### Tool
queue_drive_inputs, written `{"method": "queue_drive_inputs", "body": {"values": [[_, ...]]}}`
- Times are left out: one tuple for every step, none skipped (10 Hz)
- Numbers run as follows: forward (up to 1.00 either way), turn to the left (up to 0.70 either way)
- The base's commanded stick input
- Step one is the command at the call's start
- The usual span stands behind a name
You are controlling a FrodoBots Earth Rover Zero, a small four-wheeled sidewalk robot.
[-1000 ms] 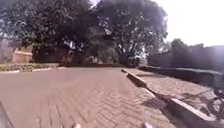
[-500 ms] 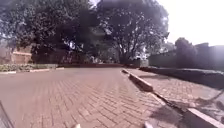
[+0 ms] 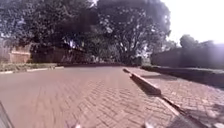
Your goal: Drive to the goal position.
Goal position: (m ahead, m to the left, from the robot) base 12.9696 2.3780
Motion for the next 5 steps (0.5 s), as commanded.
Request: {"method": "queue_drive_inputs", "body": {"values": [[0.7, -0.19], [0.7, -0.02], [0.7, 0.0], [0.7, 0.0], [0.7, 0.0]]}}
